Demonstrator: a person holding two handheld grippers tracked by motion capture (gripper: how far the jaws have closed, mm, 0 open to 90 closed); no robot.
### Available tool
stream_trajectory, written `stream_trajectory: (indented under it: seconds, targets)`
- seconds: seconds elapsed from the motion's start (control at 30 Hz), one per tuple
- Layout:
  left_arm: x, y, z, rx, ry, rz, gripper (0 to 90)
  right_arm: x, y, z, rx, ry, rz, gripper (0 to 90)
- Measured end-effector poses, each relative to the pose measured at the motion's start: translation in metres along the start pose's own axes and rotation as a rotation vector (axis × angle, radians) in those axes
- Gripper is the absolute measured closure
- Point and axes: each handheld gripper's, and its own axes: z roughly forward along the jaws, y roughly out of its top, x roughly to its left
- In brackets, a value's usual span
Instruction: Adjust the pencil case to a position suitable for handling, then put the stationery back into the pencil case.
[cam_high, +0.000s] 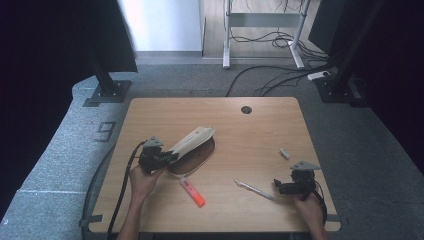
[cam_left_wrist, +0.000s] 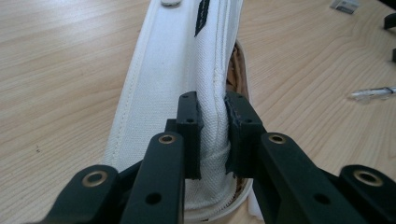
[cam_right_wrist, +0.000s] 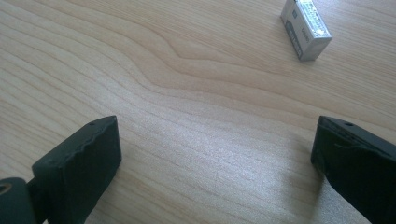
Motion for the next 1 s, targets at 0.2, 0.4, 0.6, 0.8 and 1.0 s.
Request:
stream_trajectory:
  seconds: [0.2,0.4,0.6,0.8,1.0]
  targets:
    - [0.0016,-0.0003,-0.0045,-0.009,-0.008,-0.008,77.6,0.0,0.0,0.0,0.0,0.0,0.0,1.3]
    - [0.0038,-0.0016,-0.0073,-0.016,-0.02,-0.019,77.6,0.0,0.0,0.0,0.0,0.0,0.0,1.3]
    - [0.0037,-0.0018,-0.0089,-0.015,-0.027,-0.015,77.6,0.0,0.0,0.0001,0.002,0.001,-0.001,0.2]
    - [0.0039,-0.0016,-0.0091,-0.011,-0.033,-0.006,77.4,0.0009,-0.0003,-0.0002,0.009,-0.002,0.001,0.0]
    - [0.0041,-0.0016,-0.0082,-0.008,-0.036,-0.002,77.2,-0.0004,0.0031,-0.0017,0.039,0.013,-0.006,1.8]
